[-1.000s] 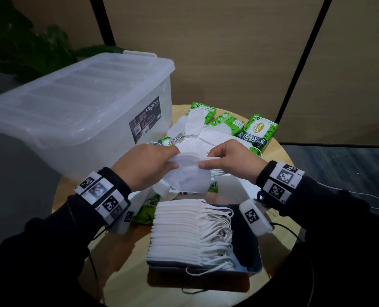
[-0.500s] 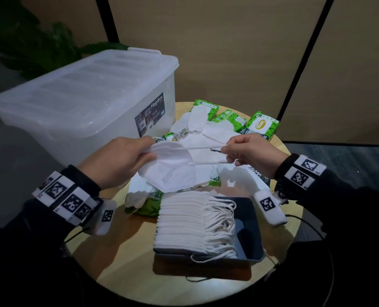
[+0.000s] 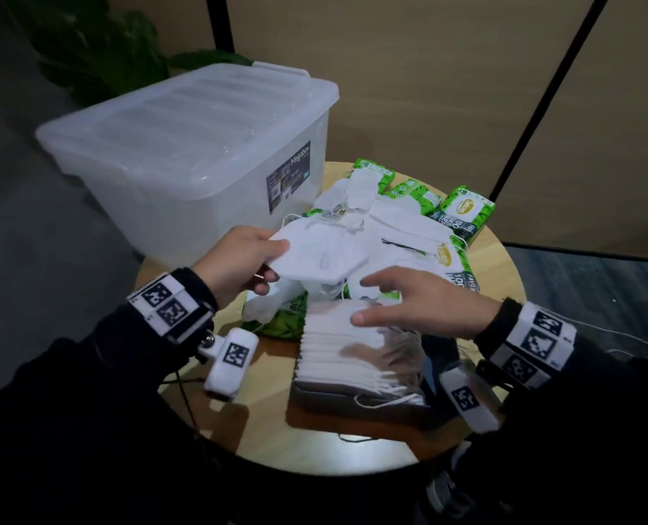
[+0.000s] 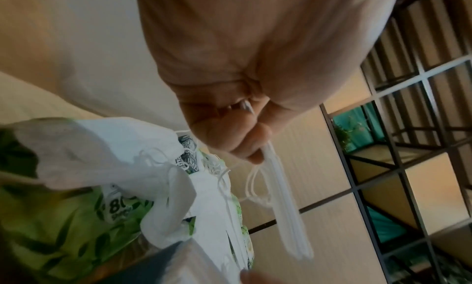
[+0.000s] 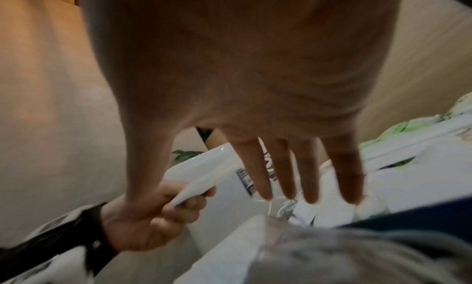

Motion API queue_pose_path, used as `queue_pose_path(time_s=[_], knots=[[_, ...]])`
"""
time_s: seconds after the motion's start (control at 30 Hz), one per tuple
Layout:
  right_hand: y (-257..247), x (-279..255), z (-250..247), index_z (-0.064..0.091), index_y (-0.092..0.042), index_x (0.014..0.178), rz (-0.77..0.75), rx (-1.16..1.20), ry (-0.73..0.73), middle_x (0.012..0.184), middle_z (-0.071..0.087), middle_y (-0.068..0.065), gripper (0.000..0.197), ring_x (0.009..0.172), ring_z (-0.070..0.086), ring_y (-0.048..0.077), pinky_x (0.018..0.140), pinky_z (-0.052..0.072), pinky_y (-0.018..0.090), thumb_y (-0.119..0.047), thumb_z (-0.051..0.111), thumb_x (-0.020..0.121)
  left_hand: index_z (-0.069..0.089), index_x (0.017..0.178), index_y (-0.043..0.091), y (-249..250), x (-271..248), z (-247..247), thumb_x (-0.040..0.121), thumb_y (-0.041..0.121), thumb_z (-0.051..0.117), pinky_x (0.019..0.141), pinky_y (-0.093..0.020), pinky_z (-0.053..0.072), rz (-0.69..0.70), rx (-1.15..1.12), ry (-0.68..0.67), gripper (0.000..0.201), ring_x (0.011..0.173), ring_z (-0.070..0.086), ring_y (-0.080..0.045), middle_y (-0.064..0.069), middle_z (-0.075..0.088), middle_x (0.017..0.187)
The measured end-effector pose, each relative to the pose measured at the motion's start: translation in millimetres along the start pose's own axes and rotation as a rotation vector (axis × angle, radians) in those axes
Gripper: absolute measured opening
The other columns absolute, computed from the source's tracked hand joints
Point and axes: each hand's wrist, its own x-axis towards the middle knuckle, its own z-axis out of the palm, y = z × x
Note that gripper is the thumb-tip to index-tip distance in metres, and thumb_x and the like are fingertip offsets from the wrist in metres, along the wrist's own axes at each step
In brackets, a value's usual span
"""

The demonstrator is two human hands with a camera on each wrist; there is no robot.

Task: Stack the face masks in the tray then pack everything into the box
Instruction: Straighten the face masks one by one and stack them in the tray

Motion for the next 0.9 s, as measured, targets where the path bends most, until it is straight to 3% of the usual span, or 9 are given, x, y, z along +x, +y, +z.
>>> queue_pose_path(time_s=[0.1, 0.23, 0.33, 0.47, 0.6, 0.73, 0.83, 0.9], knots=[[-2.3, -3.0, 16.0, 0.054, -0.021, 0.139, -0.074, -0.247, -0.147, 0.138, 0.055, -0.005, 0.089, 0.127, 0.051, 0.017, 0.108, 0.041, 0.033, -0.072, 0.079, 0.07, 0.066, 0.095, 0.005, -0.5, -2.0, -3.7, 0.105, 0.012, 0.054, 0.04, -0.025, 0.038, 0.001, -0.038, 0.032, 0.018, 0.049, 0.048, -0.014, -0.005, 0.055, 0.065], [6.7, -2.3, 25.4, 0.045, -0.03, 0.142, -0.092, -0.43, -0.094, 0.135, 0.048, -0.007, 0.115, 0.122, 0.047, 0.019, 0.105, 0.044, 0.042, -0.097, 0.062, 0.049, 0.068, 0.105, 0.007, 4.4, -7.2, -1.6, 0.106, 0.012, 0.051, 0.048, -0.033, 0.057, 0.058, 0.016, 0.043, 0.017, 0.061, 0.066, -0.022, -0.01, 0.068, 0.085], [8.0, -9.9, 26.3, 0.036, -0.03, 0.147, -0.142, -0.485, -0.107, 0.13, 0.046, -0.006, 0.126, 0.119, 0.046, 0.02, 0.102, 0.046, 0.042, -0.1, 0.054, 0.043, 0.07, 0.107, 0.01, 6.9, -10.2, 3.2, 0.105, 0.012, 0.055, 0.058, -0.04, 0.061, 0.116, 0.127, 0.001, 0.015, 0.069, 0.073, -0.031, -0.008, 0.073, 0.088], [7.5, -9.8, 36.1, 0.04, -0.022, 0.14, -0.154, -0.565, -0.108, 0.128, 0.047, 0.0, 0.115, 0.115, 0.048, 0.023, 0.097, 0.047, 0.041, -0.086, 0.074, 0.05, 0.07, 0.108, 0.01, 7.4, -10.3, 15.0, 0.103, 0.012, 0.06, 0.059, -0.039, 0.06, 0.195, 0.272, -0.056, 0.012, 0.072, 0.075, -0.035, -0.011, 0.074, 0.096], [11.2, -3.0, 42.6, 0.044, -0.022, 0.133, -0.158, -0.555, -0.079, 0.124, 0.053, 0.001, 0.096, 0.109, 0.054, 0.025, 0.091, 0.048, 0.039, -0.07, 0.081, 0.059, 0.073, 0.107, 0.019, 11.2, -9.3, 22.7, 0.1, 0.014, 0.063, 0.058, -0.035, 0.06, 0.345, 0.433, -0.068, 0.013, 0.07, 0.076, -0.027, 0.0, 0.075, 0.095], [11.0, -4.9, 38.1, 0.046, -0.028, 0.129, -0.194, -0.517, -0.079, 0.115, 0.061, -0.003, 0.079, 0.102, 0.061, 0.024, 0.072, 0.045, 0.036, -0.065, 0.08, 0.068, 0.077, 0.105, 0.023, 8.6, -6.6, 23.3, 0.098, 0.014, 0.067, 0.058, -0.031, 0.059, 0.463, 0.558, -0.112, 0.015, 0.067, 0.074, -0.019, 0.006, 0.075, 0.088], [13.3, -3.8, 34.3, 0.049, -0.034, 0.129, -0.235, -0.512, -0.018, 0.118, 0.064, -0.009, 0.077, 0.105, 0.063, 0.021, 0.075, 0.051, 0.036, -0.071, 0.074, 0.066, 0.079, 0.103, 0.023, 5.8, -6.5, 22.4, 0.096, 0.017, 0.071, 0.064, -0.027, 0.056, 0.55, 0.685, -0.211, 0.011, 0.068, 0.071, -0.007, 0.013, 0.075, 0.083], [15.4, -3.0, 34.4, 0.045, -0.04, 0.134, -0.261, -0.505, 0.004, 0.121, 0.066, -0.011, 0.084, 0.104, 0.066, 0.021, 0.078, 0.055, 0.039, -0.078, 0.06, 0.062, 0.079, 0.101, 0.025, 2.7, -8.1, 22.5, 0.096, 0.021, 0.072, 0.066, -0.022, 0.049, 0.617, 0.817, -0.249, 0.01, 0.069, 0.065, 0.002, 0.024, 0.069, 0.075]])
